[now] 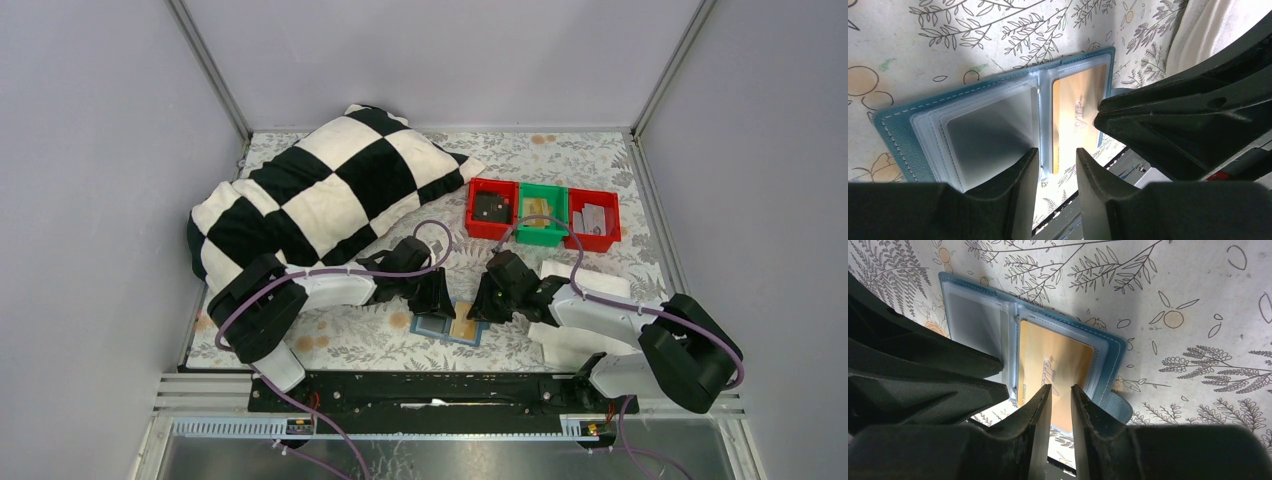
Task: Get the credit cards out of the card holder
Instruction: Remove the credit card from the card holder.
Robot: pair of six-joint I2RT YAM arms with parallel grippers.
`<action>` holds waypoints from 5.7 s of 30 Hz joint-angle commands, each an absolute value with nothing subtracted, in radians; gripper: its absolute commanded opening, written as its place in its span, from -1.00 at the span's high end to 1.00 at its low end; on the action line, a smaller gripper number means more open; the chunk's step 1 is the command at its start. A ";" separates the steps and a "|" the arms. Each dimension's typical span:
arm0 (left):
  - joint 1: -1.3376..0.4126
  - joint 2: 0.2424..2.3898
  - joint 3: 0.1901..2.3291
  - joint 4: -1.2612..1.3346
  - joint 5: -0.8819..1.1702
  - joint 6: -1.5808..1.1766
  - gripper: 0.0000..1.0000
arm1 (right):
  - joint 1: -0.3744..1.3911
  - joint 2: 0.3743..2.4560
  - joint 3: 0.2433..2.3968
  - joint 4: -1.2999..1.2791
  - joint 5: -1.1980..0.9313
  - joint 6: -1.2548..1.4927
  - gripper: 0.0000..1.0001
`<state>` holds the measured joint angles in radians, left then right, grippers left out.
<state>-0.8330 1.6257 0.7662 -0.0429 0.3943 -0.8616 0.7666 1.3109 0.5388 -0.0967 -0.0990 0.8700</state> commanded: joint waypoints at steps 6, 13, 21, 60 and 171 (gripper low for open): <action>-0.836 1.651 0.775 -0.025 0.379 -0.836 0.25 | 0.773 1.272 0.504 -0.105 -0.071 0.892 0.41; -0.836 1.656 0.775 -0.038 0.363 -0.834 0.28 | 0.773 1.305 0.501 -0.074 -0.090 0.891 0.43; -0.836 1.659 0.767 -0.040 0.356 -0.833 0.30 | 0.772 1.228 0.480 -0.093 -0.050 0.908 0.41; -0.834 1.642 0.727 0.040 0.374 -0.867 1.00 | 0.772 1.333 0.462 0.028 -0.121 0.925 0.63; -0.807 1.586 0.666 -0.024 0.273 -0.850 0.50 | 0.773 1.394 0.465 0.140 -0.178 0.945 0.62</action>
<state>-0.8028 1.5883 0.6781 0.0059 0.3359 -0.8810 0.7658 1.3701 0.4660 0.1413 -0.1627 0.9409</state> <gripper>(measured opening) 0.254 0.189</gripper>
